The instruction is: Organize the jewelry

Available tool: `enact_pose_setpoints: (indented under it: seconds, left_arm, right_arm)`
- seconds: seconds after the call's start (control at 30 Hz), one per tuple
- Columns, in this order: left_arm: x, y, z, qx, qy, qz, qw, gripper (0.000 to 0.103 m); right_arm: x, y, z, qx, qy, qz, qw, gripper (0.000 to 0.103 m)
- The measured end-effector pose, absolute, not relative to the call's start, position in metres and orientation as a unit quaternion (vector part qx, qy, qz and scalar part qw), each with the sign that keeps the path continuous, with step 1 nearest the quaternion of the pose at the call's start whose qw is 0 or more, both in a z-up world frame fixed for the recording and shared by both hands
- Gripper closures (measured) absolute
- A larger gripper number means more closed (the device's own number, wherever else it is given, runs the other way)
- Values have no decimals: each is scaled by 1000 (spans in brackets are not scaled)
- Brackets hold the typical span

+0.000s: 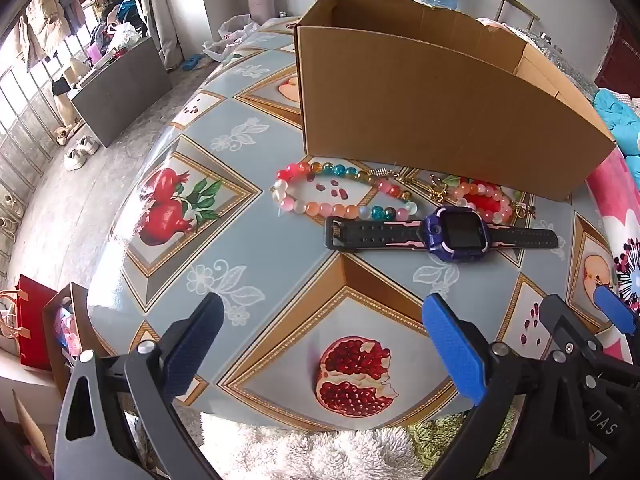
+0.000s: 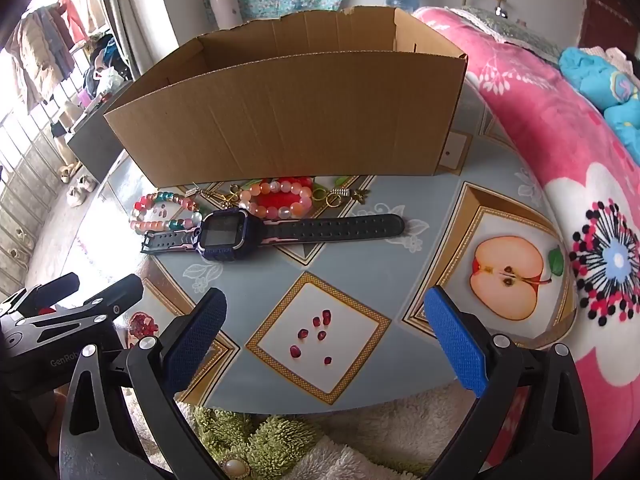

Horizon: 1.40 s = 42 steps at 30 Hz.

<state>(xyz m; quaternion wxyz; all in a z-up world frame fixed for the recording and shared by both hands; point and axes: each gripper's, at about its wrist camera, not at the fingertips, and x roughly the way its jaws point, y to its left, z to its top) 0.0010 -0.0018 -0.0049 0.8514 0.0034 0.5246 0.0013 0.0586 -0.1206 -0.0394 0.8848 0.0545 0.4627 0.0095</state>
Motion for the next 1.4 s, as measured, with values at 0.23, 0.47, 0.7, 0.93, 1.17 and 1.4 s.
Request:
enact_pose_setpoints:
  seconds: [0.23, 0.47, 0.7, 0.93, 1.17, 1.4]
  left_arm:
    - [1, -1, -5, 4, 524, 2, 852, 6]
    - [0, 1, -4, 3, 524, 2, 852, 6]
    - [0, 0, -4, 4, 524, 2, 851, 6]
    - [0, 1, -4, 4, 524, 2, 852, 6]
    - [0, 2, -4, 4, 524, 2, 852, 6]
    - [0, 1, -4, 5, 524, 2, 852, 6]
  right_arm:
    - [59, -121, -39, 55, 464, 10, 884, 8]
    - [60, -121, -39, 54, 464, 9, 884, 8]
    - [62, -122, -39, 54, 464, 9, 884, 8]
    - [62, -122, -39, 54, 465, 9, 884, 8]
    - [61, -119, -39, 54, 465, 9, 884, 8]
    - [59, -118, -39, 53, 465, 9, 884, 8]
